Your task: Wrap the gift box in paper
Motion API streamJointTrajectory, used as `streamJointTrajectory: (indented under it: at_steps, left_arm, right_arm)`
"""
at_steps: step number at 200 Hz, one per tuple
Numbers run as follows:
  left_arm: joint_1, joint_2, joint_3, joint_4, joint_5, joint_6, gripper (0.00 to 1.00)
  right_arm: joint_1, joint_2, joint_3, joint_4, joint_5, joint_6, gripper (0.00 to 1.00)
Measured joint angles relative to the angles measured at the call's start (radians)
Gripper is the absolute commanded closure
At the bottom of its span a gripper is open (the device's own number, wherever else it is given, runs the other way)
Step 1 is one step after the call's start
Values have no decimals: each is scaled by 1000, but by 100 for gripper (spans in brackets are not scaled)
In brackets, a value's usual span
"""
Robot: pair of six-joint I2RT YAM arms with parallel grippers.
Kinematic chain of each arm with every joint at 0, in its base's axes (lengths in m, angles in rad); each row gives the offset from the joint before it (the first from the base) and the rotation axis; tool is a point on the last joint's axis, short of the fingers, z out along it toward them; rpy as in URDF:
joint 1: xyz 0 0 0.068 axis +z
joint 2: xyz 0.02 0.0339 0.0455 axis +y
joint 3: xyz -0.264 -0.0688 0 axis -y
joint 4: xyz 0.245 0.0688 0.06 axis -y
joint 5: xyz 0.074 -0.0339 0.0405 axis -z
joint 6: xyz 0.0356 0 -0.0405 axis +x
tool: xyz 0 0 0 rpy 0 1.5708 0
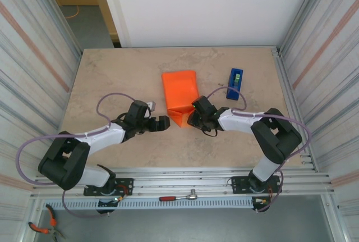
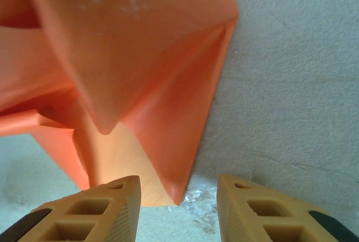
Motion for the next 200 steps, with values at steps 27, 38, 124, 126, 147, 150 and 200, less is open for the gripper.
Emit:
streamJointTrajectory:
  at_steps: [27, 38, 124, 126, 147, 150, 200]
  left_arm:
    - [0, 0, 0, 0, 0, 0, 4]
    - [0, 0, 0, 0, 0, 0, 4]
    - [-6, 0, 0, 16, 0, 0, 4]
    - [-6, 0, 0, 16, 0, 0, 4]
    - [-6, 2, 0, 17, 0, 0, 4]
    - [-6, 2, 0, 18, 0, 0, 4]
    - [-6, 6, 0, 23, 0, 0, 4]
  right_arm:
    - [0, 14, 11, 0, 1, 0, 65]
    - [0, 15, 13, -4, 1, -1, 68]
    - [6, 28, 33, 1, 1, -1, 71]
    - [7, 29, 34, 1, 0, -1, 71]
    - [9, 45, 47, 7, 0, -1, 71]
    - [9, 48, 48, 7, 0, -1, 71]
    - [11, 55, 52, 6, 5, 1, 70]
